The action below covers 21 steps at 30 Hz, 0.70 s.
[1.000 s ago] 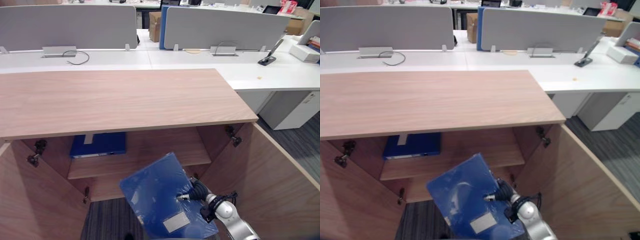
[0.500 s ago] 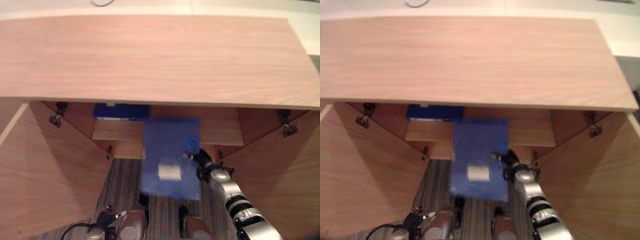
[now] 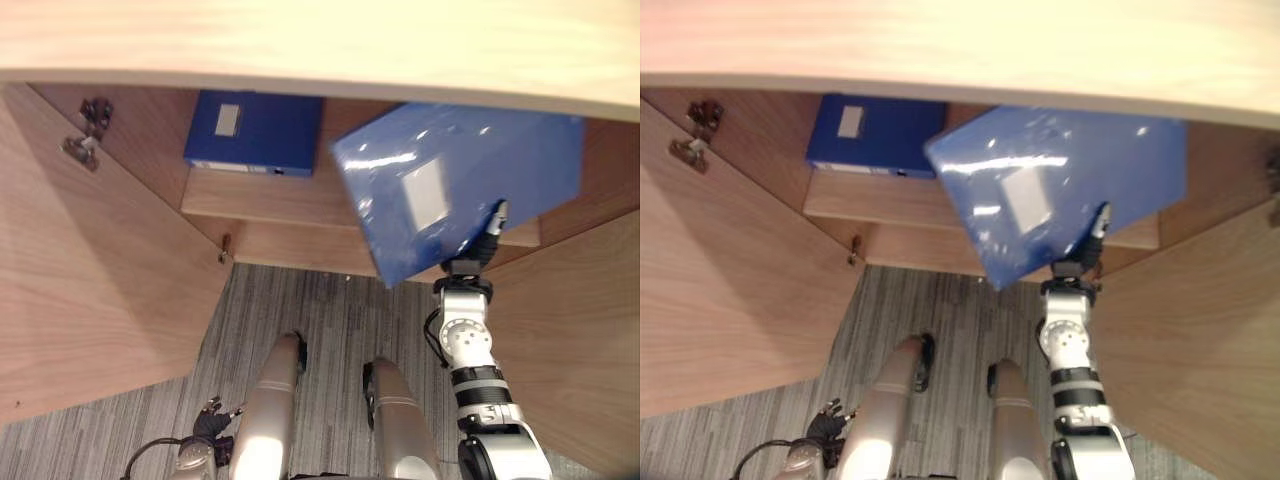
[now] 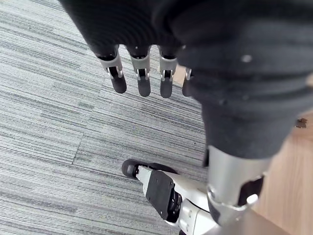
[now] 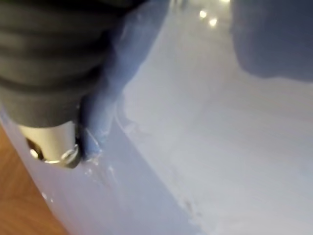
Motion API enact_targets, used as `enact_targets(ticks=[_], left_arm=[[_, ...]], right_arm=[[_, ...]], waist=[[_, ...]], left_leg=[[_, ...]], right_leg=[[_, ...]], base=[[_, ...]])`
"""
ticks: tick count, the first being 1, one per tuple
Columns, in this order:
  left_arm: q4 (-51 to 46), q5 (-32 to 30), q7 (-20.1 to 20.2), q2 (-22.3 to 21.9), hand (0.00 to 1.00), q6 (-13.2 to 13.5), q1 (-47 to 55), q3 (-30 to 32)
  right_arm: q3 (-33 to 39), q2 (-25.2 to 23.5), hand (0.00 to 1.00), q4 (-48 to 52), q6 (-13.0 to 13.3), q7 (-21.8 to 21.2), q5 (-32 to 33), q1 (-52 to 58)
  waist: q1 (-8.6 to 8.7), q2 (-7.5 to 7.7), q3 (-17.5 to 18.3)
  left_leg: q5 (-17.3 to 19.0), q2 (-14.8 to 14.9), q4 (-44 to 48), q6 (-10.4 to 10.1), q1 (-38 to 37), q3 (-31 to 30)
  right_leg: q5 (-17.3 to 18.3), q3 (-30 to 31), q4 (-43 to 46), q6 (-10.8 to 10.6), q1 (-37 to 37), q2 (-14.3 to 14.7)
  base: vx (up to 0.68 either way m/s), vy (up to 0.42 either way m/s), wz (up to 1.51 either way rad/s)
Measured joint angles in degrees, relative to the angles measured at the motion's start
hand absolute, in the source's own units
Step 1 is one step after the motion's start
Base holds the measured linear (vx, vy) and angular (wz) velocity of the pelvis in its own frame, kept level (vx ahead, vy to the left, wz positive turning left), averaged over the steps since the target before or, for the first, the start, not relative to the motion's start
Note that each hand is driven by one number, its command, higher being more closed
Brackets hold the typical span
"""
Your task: Walk over to the cabinet, pick up the folder, carry it to the office cabinet, place the folder inside the office cabinet, then close the office cabinet door
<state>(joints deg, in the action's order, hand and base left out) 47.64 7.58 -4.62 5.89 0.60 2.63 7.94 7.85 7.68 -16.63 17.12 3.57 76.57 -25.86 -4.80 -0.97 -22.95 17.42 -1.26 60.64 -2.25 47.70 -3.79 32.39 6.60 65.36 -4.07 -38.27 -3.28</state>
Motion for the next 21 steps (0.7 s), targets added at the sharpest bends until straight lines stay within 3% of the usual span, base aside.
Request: enact_targets(ticks=[6,11,15,21], left_arm=[[-1.66,2.3,-1.96,-0.29,0.0,-0.24,-1.64,-1.67],[-2.59,4.58,-3.37,-0.82,0.0,-0.28,-1.81,-3.65],[-2.59,5.93,-4.39,-1.17,0.0,-0.26,-1.73,-4.82],[-2.58,6.09,-5.03,-1.06,0.0,-0.23,-1.72,-5.98]], right_arm=[[4.72,3.0,1.0,-3.85,2.14,6.8,3.76,-10.1],[7.43,11.09,1.0,-12.83,2.31,14.26,4.55,-24.02],[8.42,16.36,1.0,-18.98,1.97,18.35,4.21,-32.35],[7.63,18.03,1.0,-27.24,-0.47,22.56,3.1,-37.79]], waist=[[-0.75,-1.01,-1.79],[-1.0,-2.22,-2.56],[-1.1,-2.7,-2.84],[-1.05,-2.77,-2.9]], left_leg=[[0.28,-1.49,5.02,-0.82,7.45,-1.89],[-0.82,-2.7,6.2,-1.4,11.97,-3.24],[-1.19,-3.69,6.73,-1.75,14.01,-3.62],[-1.2,-3.87,6.98,-1.96,15.23,-4.27]], right_leg=[[2.28,-1.78,6.78,0.43,-6.87,-0.76],[2.7,-3.35,9.26,0.62,-11.04,-1.6],[3.51,-4.02,11.0,0.7,-13.06,-2.69],[3.86,-4.81,11.54,0.52,-14.13,-3.02]], base=[[-0.05,0.006,0.23],[-0.04,-0.003,0.2],[-0.02,-0.014,0.18],[0.0,-0.013,0.07]])
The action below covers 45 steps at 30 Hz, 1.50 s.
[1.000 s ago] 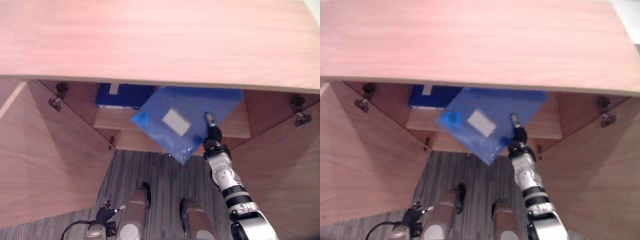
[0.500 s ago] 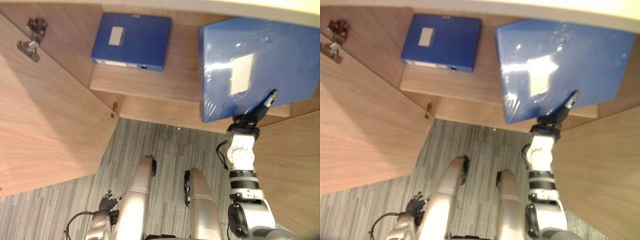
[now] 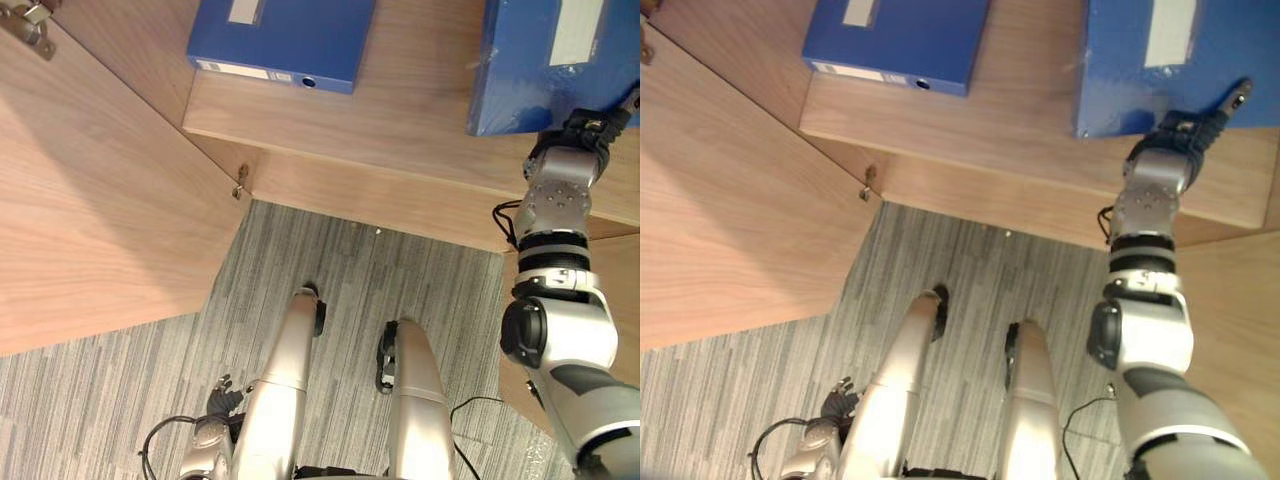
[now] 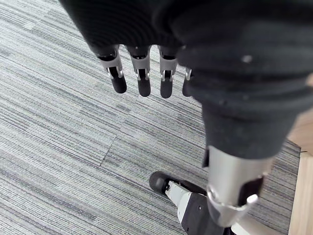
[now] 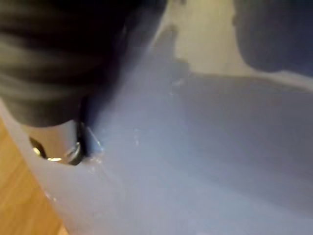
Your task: Walk over to the cabinet, pick up the folder, carry it to the office cabinet, place the folder inside the office cabinet, then close the office cabinet door
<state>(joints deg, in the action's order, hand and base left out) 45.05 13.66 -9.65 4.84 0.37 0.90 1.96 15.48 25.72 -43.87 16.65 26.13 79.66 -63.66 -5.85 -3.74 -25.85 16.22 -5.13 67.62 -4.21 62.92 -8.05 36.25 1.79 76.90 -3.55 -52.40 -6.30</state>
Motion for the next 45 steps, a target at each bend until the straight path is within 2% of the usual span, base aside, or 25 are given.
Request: enact_targets(ticks=[2,5,11,14,15,23,27,30,34,36,37,39,40,41,44,45], left_arm=[[-0.01,0.12,-0.12,0.11,0.0,0.06,0.0,-0.55],[-0.11,0.16,-0.55,0.31,0.0,0.26,0.0,-1.59],[-0.6,0.55,-0.63,0.99,0.0,0.84,0.74,-3.12],[-0.77,1.62,-0.69,1.08,0.0,1.3,1.5,-3.12],[-0.81,2.04,-0.75,1.07,0.0,1.35,1.88,-3.11],[-1.31,3.14,-1.32,1.12,0.0,1.84,2.31,-2.95],[-1.36,3.15,-1.33,1.13,0.0,1.91,2.32,-2.82],[-1.25,3.14,-1.28,1.17,0.0,1.88,2.32,-2.81],[-1.24,3.12,-1.01,1.22,0.0,1.87,2.32,-2.84],[-1.25,3.12,-0.56,1.24,0.0,1.87,2.28,-2.88],[-1.26,3.09,-0.45,1.25,0.0,1.87,2.27,-2.9],[-1.28,2.73,0.03,1.28,0.0,1.88,2.18,-2.95],[-1.28,2.59,0.08,1.3,0.0,1.89,2.16,-3.0],[-1.28,2.58,0.12,1.34,0.0,1.89,2.14,-3.08],[-1.3,2.56,0.19,1.58,0.0,1.99,2.1,-3.6],[-1.31,2.55,0.2,1.72,0.0,2.0,2.07,-3.89]], right_arm=[[-2.1,1.6,1.0,-3.49,-1.26,2.17,-0.16,-1.78],[-3.66,3.66,1.0,-5.85,-1.34,3.26,-0.15,-4.78],[-8.37,9.39,1.0,-7.25,-1.29,3.45,0.07,-9.47],[-8.91,10.07,1.0,-7.69,-0.54,3.44,0.21,-10.75],[-9.83,10.78,0.0,-7.69,-0.11,3.44,0.33,-11.08],[-11.11,14.91,0.0,-6.5,1.31,2.93,1.48,-14.38],[-10.98,16.51,0.0,-5.19,1.72,0.15,2.65,-14.4],[-11.36,16.9,0.0,-5.93,0.97,-1.03,2.42,-14.39],[-17.92,18.49,0.0,-9.57,-4.86,-2.69,-1.29,-14.39],[-22.95,18.65,0.0,-11.31,-8.72,-4.62,-5.35,-14.39],[-24.21,18.68,0.0,-11.96,-9.68,-5.04,-6.64,-14.4],[-29.24,18.86,0.0,-14.55,-15.14,-7.28,-15.2,-14.4],[-31.14,18.92,0.0,-15.02,-16.27,-7.93,-17.34,-14.4],[-34.6,18.94,0.0,-16.01,-18.74,-9.35,-22.59,-14.4],[-39.17,19.42,0.0,-17.24,-22.03,-12.52,-35.77,-14.61],[-40.38,19.73,0.0,-17.3,-22.46,-13.36,-37.67,-14.76]], waist=[[0.11,-0.13,-0.19],[0.23,-0.55,-0.57],[0.22,-0.52,-0.79],[0.51,-0.52,-1.05],[0.61,-0.57,-1.49],[0.35,-0.52,-1.76],[0.11,-0.54,-1.8],[0.26,-0.58,-1.94],[0.41,-0.58,-1.94],[0.42,-0.58,-1.94],[0.39,-0.58,-1.94],[0.35,-0.58,-1.94],[0.37,-0.58,-1.94],[0.41,-0.58,-1.94],[0.42,-0.58,-1.94],[0.43,-0.58,-1.94]], left_leg=[[-0.05,-0.67,0.28,-0.2,0.39,-0.4],[-0.17,-0.88,0.27,-0.39,0.78,-0.81],[-0.33,-1.57,-0.3,-0.56,1.07,-0.9],[-0.33,-1.65,-0.41,-0.56,1.11,-0.89],[-0.33,-1.67,-0.4,-0.56,1.19,-0.88],[-0.61,-2.54,0.21,-0.6,3.03,-1.25],[-0.59,-2.67,0.6,-0.59,3.16,-1.23],[-0.59,-2.68,0.68,-0.59,3.2,-1.21],[-0.61,-2.65,0.62,-0.6,3.23,-1.18],[-0.61,-2.64,0.57,-0.6,3.29,-1.18],[-0.61,-2.64,0.56,-0.6,3.31,-1.18],[-0.61,-2.62,0.54,-0.6,3.32,-1.18],[-0.61,-2.62,0.54,-0.6,3.32,-1.17],[-0.61,-2.6,0.54,-0.6,3.32,-1.16],[-0.63,-2.56,0.54,-0.59,3.26,-1.12],[-0.63,-2.54,0.53,-0.59,3.19,-1.1]], right_leg=[[0.58,-0.52,0.64,0.11,-0.22,-0.75],[0.67,-1.38,0.64,0.19,-0.37,-1.19],[0.85,-1.88,0.57,-0.1,-0.62,-2.14],[0.9,-2.08,0.44,-0.2,-0.63,-2.39],[0.95,-2.22,0.46,-0.3,-0.71,-2.57],[1.19,-3.25,1.64,-0.33,-2.29,-3.77],[1.38,-3.31,2.0,-0.59,-2.27,-3.88],[1.44,-3.31,2.06,-0.57,-2.27,-3.93],[1.45,-3.32,2.11,-0.54,-2.37,-3.93],[1.47,-3.35,2.11,-0.53,-2.47,-3.93],[1.47,-3.36,2.11,-0.53,-2.48,-3.93],[1.47,-3.38,2.09,-0.54,-2.48,-3.96],[1.47,-3.38,2.07,-0.54,-2.48,-3.96],[1.47,-3.37,2.07,-0.54,-2.48,-3.96],[1.46,-3.35,2.04,-0.53,-2.43,-3.96],[1.46,-3.33,2.02,-0.53,-2.38,-3.96]], base=[[-0.01,-0.005,0.16],[-0.01,0.006,0.11],[0.01,0.007,0.08],[0.0,0.0,0.0],[0.0,0.0,0.0],[-0.01,0.015,0.07],[0.0,0.0,0.0],[0.0,0.0,0.0],[0.0,0.0,0.0],[0.0,0.0,0.0],[0.0,0.0,0.0],[0.0,0.0,0.0],[0.0,0.0,0.0],[0.0,0.0,0.0],[0.0,0.0,0.0],[0.0,0.0,0.0]])
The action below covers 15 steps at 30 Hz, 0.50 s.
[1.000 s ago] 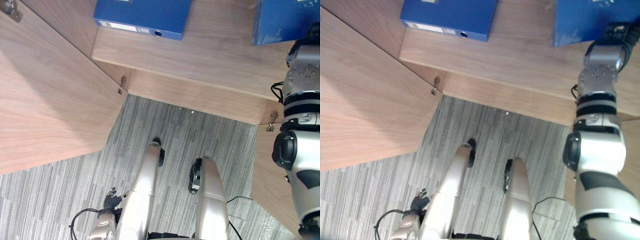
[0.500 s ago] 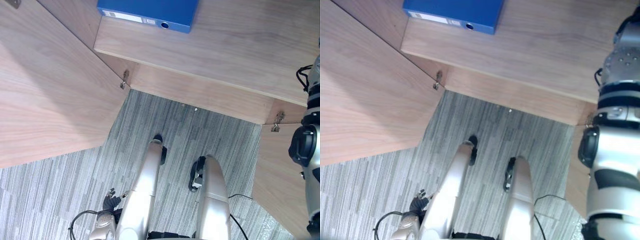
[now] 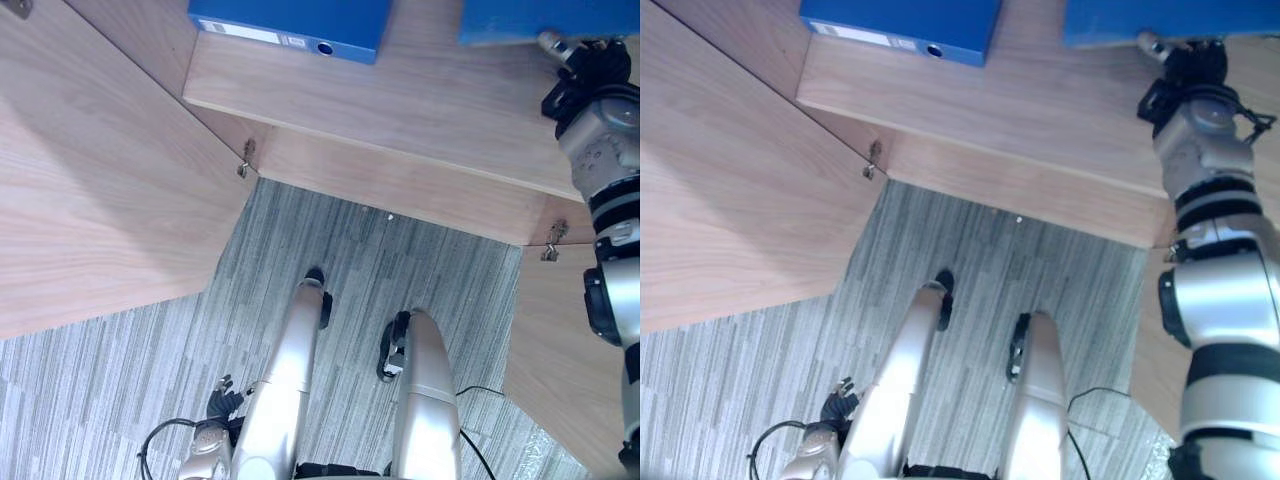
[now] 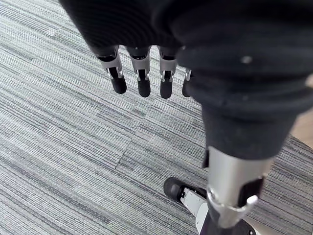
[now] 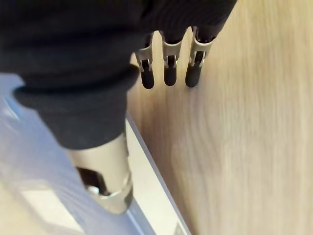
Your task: Walk over to the cabinet, pick up the folder, carry it to the office cabinet, place the folder inside the office cabinet, then close the office cabinet door
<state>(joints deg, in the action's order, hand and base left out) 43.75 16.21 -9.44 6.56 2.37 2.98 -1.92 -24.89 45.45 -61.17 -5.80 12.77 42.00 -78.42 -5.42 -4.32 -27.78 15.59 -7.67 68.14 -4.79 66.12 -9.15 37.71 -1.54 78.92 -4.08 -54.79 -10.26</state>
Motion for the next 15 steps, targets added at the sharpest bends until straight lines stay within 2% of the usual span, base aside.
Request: enact_targets(ticks=[5,8,15], left_arm=[[-0.01,-2.0,2.07,0.87,0.0,0.1,-0.59,-1.44],[0.0,-2.79,3.26,1.07,0.0,0.17,-0.8,-1.64],[0.69,-4.42,4.92,2.7,0.0,-0.26,-0.86,-2.89]], right_arm=[[-4.0,0.83,0.0,-1.79,-1.04,-5.52,-13.18,-0.17],[-3.99,0.83,0.0,-2.08,-1.07,-8.17,-17.59,1.23],[-3.89,1.14,0.0,-1.8,0.14,-11.29,-23.38,4.21]], waist=[[0.15,0.0,0.01],[0.15,0.01,0.07],[0.19,-0.01,0.29]], left_leg=[[-0.23,0.06,-1.16,0.08,-1.44,0.32],[-0.28,0.16,-2.69,0.16,-3.41,0.52],[-0.22,1.09,-4.94,0.42,-6.59,1.92]], right_leg=[[-0.04,0.11,-1.0,0.01,1.22,-0.29],[-0.21,0.11,-2.56,0.01,3.04,-0.43],[-0.61,0.07,-5.58,-0.22,6.03,-0.51]], base=[[0.0,0.0,0.0],[0.02,-0.002,-0.01],[0.04,0.013,-0.04]])
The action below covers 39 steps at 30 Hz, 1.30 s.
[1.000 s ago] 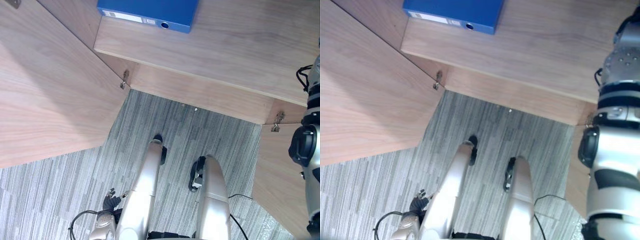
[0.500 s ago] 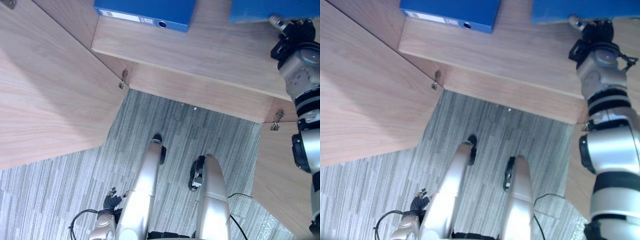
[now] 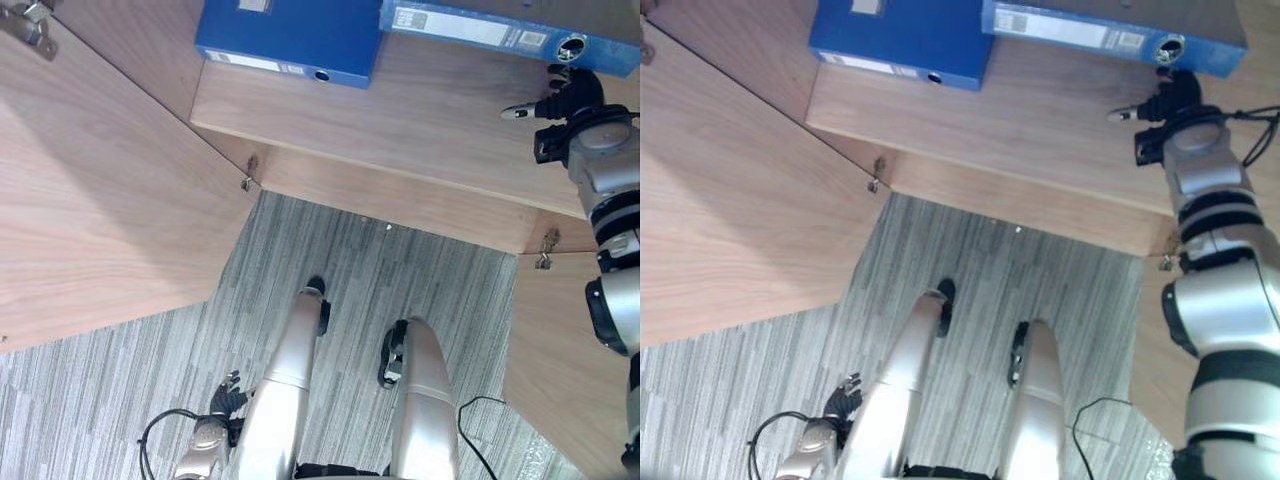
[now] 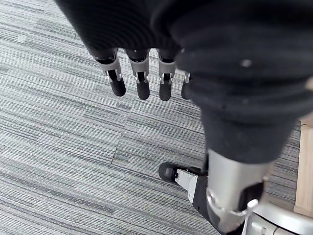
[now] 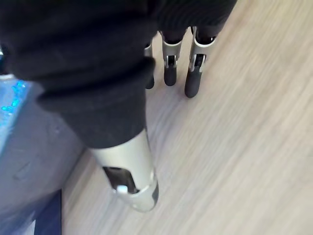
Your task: Walk over to the cabinet, pick up the folder, carry it to the office cabinet, place the folder inside the office cabinet, then close the office cabinet door
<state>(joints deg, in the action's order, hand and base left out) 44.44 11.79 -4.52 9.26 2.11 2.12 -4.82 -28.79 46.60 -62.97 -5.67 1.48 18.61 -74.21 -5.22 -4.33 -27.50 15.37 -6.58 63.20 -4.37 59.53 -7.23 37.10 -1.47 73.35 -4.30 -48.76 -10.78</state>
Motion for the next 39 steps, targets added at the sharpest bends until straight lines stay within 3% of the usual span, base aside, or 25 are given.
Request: enact_targets(ticks=[10,15,19,24,30,36,39], left_arm=[[0.1,-0.03,1.67,0.64,0.0,-0.13,0.03,-0.18],[0.11,-0.01,1.65,0.86,0.0,-0.06,0.21,-0.68],[0.68,-0.05,0.98,1.01,0.0,-0.49,0.24,-0.62],[1.13,-0.96,-0.67,0.74,0.0,-1.32,0.22,0.67],[3.31,-0.98,-1.77,0.54,0.0,-1.78,-1.41,1.81],[3.58,-0.99,-2.53,1.0,0.0,-1.82,-1.4,3.22],[4.5,-1.0,-2.79,1.25,0.0,-1.82,-1.39,4.18]], right_arm=[[-0.01,-0.97,0.0,1.93,1.35,-4.18,-11.74,4.88],[0.45,-5.52,0.0,6.97,1.24,-2.17,-36.46,11.46],[3.1,-9.9,0.0,13.77,-0.8,0.66,-55.91,18.31],[5.9,-14.02,0.0,18.76,-3.04,0.94,-70.69,24.01],[9.14,-18.82,0.0,19.53,-4.6,0.93,-80.33,27.68],[8.15,-22.89,0.0,23.49,-5.71,-0.22,-82.88,34.07],[3.39,-23.16,0.0,29.41,-5.35,-2.99,-82.81,39.69]], waist=[[-0.55,-0.02,1.81],[-0.49,0.05,3.48],[0.27,0.19,3.81],[1.32,0.92,4.82],[1.35,2.0,4.78],[1.34,4.33,4.77],[1.39,5.62,4.89]], left_leg=[[0.2,0.92,-1.22,0.37,-1.79,0.68],[-0.03,1.41,-2.82,0.73,-2.97,0.94],[-0.1,1.82,-4.5,0.8,-4.83,1.29],[-0.22,2.05,-6.82,0.79,-6.39,1.48],[-0.05,2.88,-9.33,1.02,-9.35,2.24],[-0.32,3.92,-13.34,1.62,-13.93,3.83],[-0.81,4.86,-16.7,2.32,-17.38,4.98]], right_leg=[[-0.66,-0.01,-1.7,-0.4,1.48,0.13],[-1.53,0.03,-3.6,-0.42,2.41,0.51],[-2.05,0.11,-5.53,-0.32,4.03,0.73],[-2.62,0.09,-8.03,-0.47,5.24,0.85],[-4.16,-0.02,-11.77,0.02,8.19,0.96],[-6.84,-0.03,-17.47,-0.18,12.38,0.95],[-9.34,-0.01,-22.21,-0.45,15.56,1.14]], base=[[0.0,0.031,-0.06],[0.0,0.041,-0.06],[0.01,0.03,-0.06],[0.04,0.025,-0.01],[0.07,0.042,-0.09],[0.06,0.061,-0.19],[0.05,0.072,-0.3]])
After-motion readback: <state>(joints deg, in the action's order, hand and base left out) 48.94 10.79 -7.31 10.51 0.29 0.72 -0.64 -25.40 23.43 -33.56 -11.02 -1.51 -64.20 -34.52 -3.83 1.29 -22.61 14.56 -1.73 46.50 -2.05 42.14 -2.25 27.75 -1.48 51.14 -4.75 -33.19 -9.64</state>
